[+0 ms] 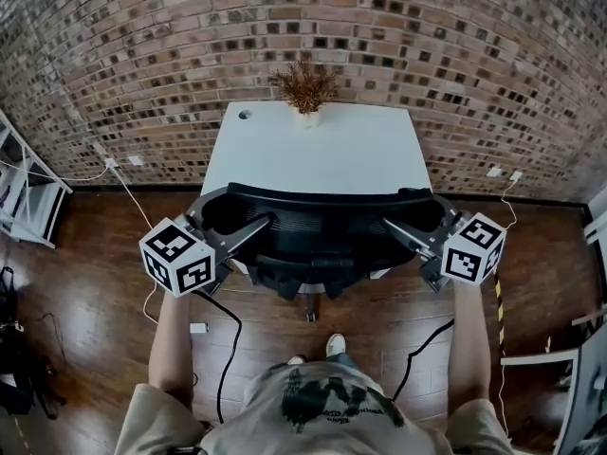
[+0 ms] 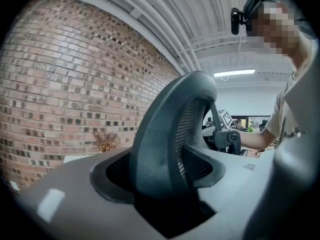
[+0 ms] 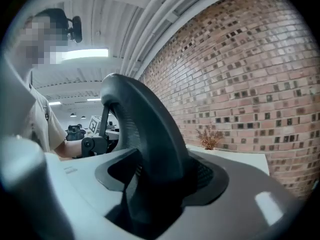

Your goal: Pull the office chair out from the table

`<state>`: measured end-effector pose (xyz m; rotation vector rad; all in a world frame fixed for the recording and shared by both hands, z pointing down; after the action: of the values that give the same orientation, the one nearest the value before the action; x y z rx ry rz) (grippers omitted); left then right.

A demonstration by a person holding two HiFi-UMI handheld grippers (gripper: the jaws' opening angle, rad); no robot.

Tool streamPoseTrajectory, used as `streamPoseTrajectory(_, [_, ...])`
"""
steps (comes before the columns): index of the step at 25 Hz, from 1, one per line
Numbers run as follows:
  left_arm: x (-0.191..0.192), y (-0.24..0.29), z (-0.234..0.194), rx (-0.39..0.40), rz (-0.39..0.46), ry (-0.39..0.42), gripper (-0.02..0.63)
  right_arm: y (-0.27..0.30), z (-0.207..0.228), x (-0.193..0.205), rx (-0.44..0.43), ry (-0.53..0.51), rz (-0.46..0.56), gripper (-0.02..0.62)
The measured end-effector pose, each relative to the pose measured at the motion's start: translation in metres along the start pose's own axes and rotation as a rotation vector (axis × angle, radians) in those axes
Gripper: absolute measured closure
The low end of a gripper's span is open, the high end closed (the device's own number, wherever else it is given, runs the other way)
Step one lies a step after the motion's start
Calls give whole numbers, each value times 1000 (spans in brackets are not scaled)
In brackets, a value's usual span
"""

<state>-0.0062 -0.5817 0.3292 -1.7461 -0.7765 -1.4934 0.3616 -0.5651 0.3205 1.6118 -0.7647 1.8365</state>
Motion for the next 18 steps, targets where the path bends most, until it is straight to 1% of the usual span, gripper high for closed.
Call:
streamPoseTrajectory(3, [0, -2, -1, -5, 1, 0, 293, 3, -1, 1, -3, 1, 8, 310])
streamPoseTrajectory(10, [1, -8, 5, -17, 18, 11, 291, -1, -10, 4, 42, -8, 29, 305])
streamPoseTrajectory(18, [1, -14, 9, -9, 31, 10, 292, -7, -19, 7, 93, 7, 48, 293])
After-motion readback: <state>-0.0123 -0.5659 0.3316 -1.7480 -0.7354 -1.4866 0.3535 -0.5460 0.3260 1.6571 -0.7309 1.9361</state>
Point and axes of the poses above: the fingertips, and each gripper's own axes: y forward along the fingers, z to its right, x out of its underside, the point moved 10 cm from there along -y, backward along the fingers, and after that the axes turned 15 degrees about z, right-handed, at the moved point
